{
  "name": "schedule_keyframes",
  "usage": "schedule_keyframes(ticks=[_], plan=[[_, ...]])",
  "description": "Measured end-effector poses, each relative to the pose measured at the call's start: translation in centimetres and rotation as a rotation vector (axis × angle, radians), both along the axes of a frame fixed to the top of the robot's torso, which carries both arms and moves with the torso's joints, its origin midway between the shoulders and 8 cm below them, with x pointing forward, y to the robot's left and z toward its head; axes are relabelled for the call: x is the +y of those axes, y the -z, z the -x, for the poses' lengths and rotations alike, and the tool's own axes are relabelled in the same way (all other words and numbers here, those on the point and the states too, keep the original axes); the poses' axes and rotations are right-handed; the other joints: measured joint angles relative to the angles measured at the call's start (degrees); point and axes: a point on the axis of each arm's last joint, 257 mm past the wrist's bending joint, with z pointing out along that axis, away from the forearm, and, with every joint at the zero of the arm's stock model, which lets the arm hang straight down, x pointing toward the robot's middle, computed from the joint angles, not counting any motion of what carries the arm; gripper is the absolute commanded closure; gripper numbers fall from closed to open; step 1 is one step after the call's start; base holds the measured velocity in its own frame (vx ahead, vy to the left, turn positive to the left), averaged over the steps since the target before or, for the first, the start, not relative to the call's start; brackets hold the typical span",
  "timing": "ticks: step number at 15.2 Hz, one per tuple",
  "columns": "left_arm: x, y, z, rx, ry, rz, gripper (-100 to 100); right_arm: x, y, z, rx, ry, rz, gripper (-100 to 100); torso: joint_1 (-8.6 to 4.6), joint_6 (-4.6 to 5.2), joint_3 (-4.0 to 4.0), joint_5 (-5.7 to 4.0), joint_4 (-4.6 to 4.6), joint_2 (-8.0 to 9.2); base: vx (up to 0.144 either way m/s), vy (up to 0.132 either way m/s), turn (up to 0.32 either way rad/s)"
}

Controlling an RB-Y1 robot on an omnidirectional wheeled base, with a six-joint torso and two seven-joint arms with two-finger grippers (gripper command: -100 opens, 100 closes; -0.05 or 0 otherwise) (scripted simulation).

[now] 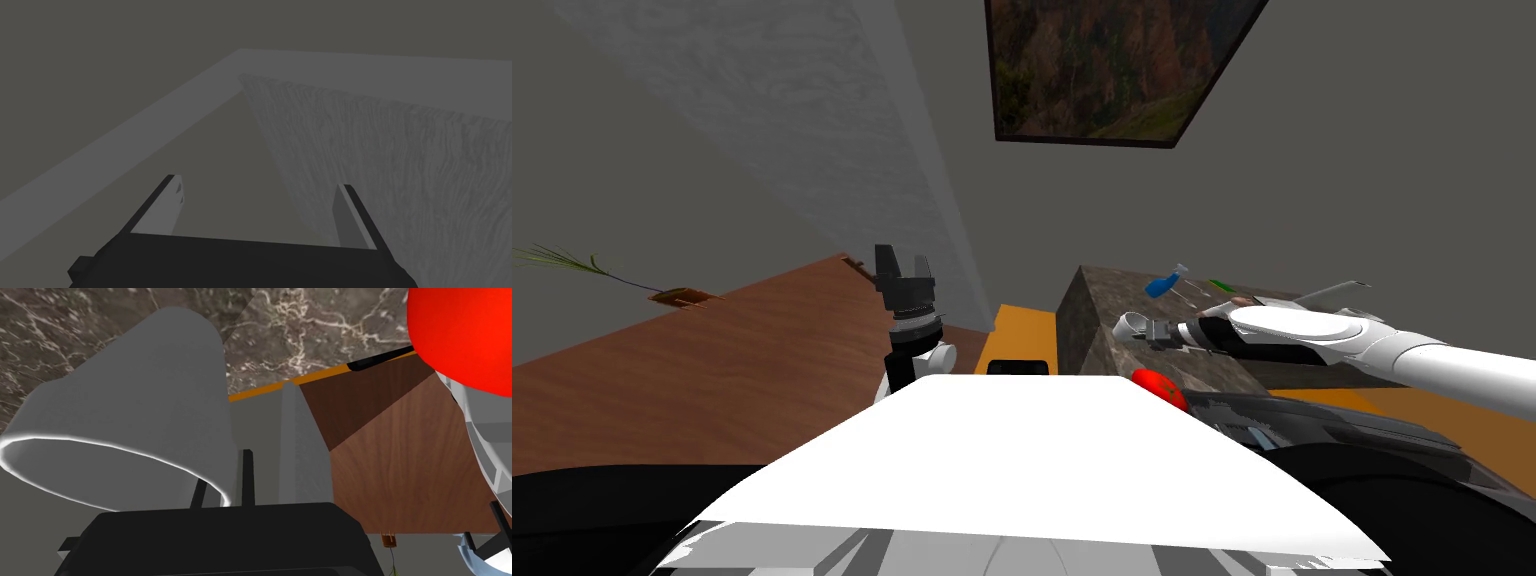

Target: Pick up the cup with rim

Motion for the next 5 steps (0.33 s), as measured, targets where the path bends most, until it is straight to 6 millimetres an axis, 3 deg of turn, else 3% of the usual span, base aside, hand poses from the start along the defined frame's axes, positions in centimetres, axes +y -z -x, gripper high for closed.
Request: schedule_keyframes(ticks=[5], plan=[[0.0, 0.0, 0.0, 0.0, 0.0, 0.0, 0, 0.4, -1.1, -1.0, -0.003, -0.015, 0.002, 100, -0.07, 0.07, 0.13, 0.03, 0.08, 0.18, -0.023, -0.013, -0.065]])
